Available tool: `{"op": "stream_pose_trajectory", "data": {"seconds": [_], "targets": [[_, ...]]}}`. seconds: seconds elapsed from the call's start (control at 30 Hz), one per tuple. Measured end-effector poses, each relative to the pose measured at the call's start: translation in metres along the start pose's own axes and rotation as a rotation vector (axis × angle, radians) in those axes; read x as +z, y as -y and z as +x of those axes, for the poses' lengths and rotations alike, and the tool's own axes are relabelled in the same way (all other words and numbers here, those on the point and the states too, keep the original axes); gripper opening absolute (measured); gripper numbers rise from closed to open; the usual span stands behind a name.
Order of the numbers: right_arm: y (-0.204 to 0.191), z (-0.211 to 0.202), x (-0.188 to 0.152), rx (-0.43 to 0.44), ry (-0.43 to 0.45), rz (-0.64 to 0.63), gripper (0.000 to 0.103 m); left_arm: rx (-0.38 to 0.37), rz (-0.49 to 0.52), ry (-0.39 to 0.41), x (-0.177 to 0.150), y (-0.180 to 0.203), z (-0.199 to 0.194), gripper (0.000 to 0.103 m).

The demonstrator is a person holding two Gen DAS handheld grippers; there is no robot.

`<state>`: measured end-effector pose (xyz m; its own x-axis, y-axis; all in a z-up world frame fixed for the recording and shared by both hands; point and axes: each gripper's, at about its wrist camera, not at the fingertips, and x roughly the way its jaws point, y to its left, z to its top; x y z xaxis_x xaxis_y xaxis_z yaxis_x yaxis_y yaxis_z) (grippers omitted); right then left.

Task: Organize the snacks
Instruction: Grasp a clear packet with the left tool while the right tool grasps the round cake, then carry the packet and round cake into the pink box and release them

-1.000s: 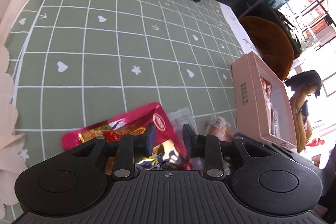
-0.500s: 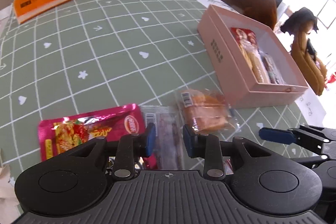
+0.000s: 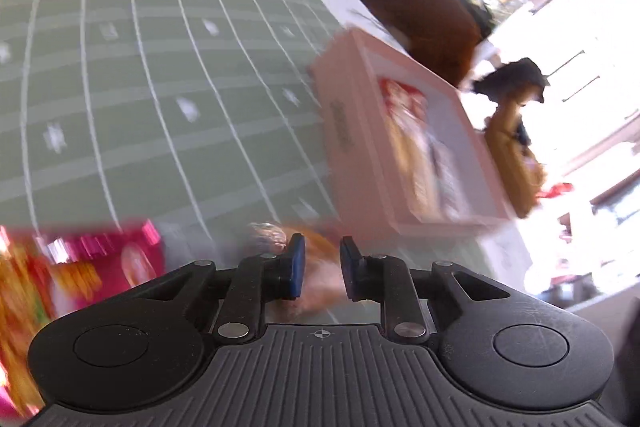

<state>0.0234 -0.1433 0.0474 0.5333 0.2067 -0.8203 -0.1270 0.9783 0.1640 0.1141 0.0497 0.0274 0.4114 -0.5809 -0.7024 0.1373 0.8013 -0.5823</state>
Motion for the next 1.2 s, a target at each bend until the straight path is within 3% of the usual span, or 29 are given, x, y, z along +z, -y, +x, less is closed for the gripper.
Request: {"op": "stream_pose_trajectory", "data": {"seconds": [0.1, 0.3, 0.4, 0.47, 0.53, 0.6, 0.73, 0.83, 0.93, 1.07, 1.13, 1.2], "targets": [[0.008, -0.002, -0.001, 0.005, 0.0, 0.039, 0.06, -0.059, -0.037, -0.075, -0.018, -0.002, -0.007, 0.023], [-0.006, 0.013, 0.012, 0.074, -0.005, 0.073, 0.065, 0.127, -0.147, 0.137, -0.02, -0.038, -0.057, 0.023], [-0.022, 0.038, 0.026, 0.058, -0.005, 0.086, 0.067, 0.193, -0.175, 0.154, -0.017, -0.05, -0.067, 0.023], [-0.033, 0.054, 0.034, 0.013, 0.01, 0.069, 0.074, 0.203, -0.166, 0.155, -0.019, -0.05, -0.071, 0.023], [-0.043, 0.065, 0.038, -0.038, 0.054, 0.025, 0.081, 0.203, -0.145, 0.146, -0.02, -0.047, -0.07, 0.023], [-0.046, 0.072, 0.038, -0.008, 0.032, 0.002, 0.082, 0.201, -0.109, 0.124, -0.021, -0.043, -0.067, 0.024], [-0.043, 0.062, 0.028, 0.037, 0.019, -0.06, 0.071, 0.284, -0.023, 0.09, -0.023, -0.028, -0.051, 0.023], [-0.027, 0.046, 0.016, 0.05, 0.009, -0.056, 0.07, 0.323, 0.054, 0.089, -0.026, -0.014, -0.043, 0.023], [-0.005, 0.028, 0.003, 0.015, 0.01, -0.042, 0.07, 0.305, 0.135, 0.017, -0.032, 0.001, -0.029, 0.024], [0.029, 0.005, -0.011, -0.078, 0.037, -0.013, 0.074, 0.343, 0.249, 0.011, -0.04, 0.024, -0.019, 0.03], [0.047, -0.003, -0.018, -0.096, 0.044, 0.025, 0.078, 0.284, 0.248, -0.007, -0.041, 0.029, -0.015, 0.037], [0.065, -0.009, -0.026, -0.092, 0.07, 0.072, 0.083, 0.215, 0.246, -0.04, -0.042, 0.032, -0.014, 0.037]]}}
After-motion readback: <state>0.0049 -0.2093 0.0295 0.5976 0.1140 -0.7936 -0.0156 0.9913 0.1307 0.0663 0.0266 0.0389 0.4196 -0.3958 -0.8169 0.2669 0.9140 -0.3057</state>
